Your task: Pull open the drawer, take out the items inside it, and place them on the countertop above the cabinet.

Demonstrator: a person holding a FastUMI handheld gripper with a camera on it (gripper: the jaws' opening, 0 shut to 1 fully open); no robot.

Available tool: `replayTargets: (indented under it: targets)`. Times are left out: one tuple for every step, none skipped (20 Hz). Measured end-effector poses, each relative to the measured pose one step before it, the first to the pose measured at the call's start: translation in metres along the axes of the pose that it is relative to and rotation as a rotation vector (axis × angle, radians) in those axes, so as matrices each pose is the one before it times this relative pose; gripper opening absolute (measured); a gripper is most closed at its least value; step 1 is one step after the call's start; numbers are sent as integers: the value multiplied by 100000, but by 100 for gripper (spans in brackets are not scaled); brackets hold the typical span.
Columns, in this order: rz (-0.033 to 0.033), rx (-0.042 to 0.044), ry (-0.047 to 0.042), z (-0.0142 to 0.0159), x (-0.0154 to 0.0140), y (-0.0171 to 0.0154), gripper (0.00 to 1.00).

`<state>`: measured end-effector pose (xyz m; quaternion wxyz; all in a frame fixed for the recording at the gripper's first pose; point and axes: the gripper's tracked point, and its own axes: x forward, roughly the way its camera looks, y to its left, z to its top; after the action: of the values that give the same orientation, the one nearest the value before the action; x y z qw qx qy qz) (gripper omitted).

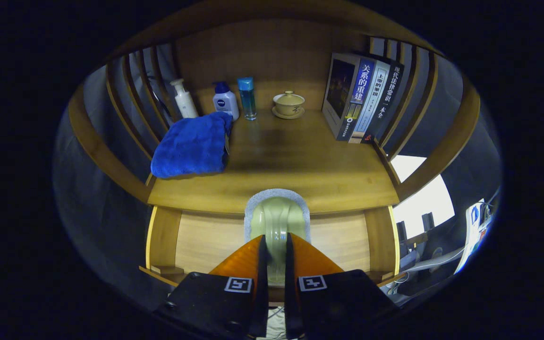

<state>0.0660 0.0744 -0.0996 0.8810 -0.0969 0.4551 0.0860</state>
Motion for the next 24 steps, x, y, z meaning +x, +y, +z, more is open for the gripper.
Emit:
replayTargets:
  targets:
    - [-162, 136, -266, 504, 196, -50, 22]
    - [-368, 118, -457, 517, 191, -121, 23]
    - [-375, 330, -330, 531, 310, -163, 23]
    - [-202, 579, -169, 505, 200, -186, 23]
    - [-250, 607, -445, 612, 433, -76, 23]
    - [-503, 197, -504, 737, 392, -162, 23]
    - [-646, -74, -423, 773, 422, -182, 22]
    - [-230, -236, -175, 842, 552, -42, 22]
    - [-327, -198, -62, 755, 547, -62, 22]
    - [-737, -159, 753, 482, 577, -115, 22]
    - [-290, -204, 229, 810, 540, 65, 22]
    - [-11, -74, -287, 669, 612, 205, 22]
    - [300, 103, -541, 821, 517, 209, 22]
    - [740, 26, -712, 686, 640, 211, 23]
    - [32, -239, -458, 659, 553, 165, 23]
    - [-512, -409, -242, 492, 698, 41, 23]
    - [45, -377, 29, 330, 647, 126, 22]
    - [258, 155, 291, 254, 584, 293, 22]
    - [628, 397, 509, 113, 445, 201, 22]
    - [506, 252, 246, 164, 456, 175, 22]
    - [275, -141, 331, 186, 506, 127, 22]
    - [-19, -68, 417, 92, 542, -7, 22]
    - [192, -78, 496, 58, 620, 72, 23]
    - [20, -176, 487, 4, 479, -87, 22]
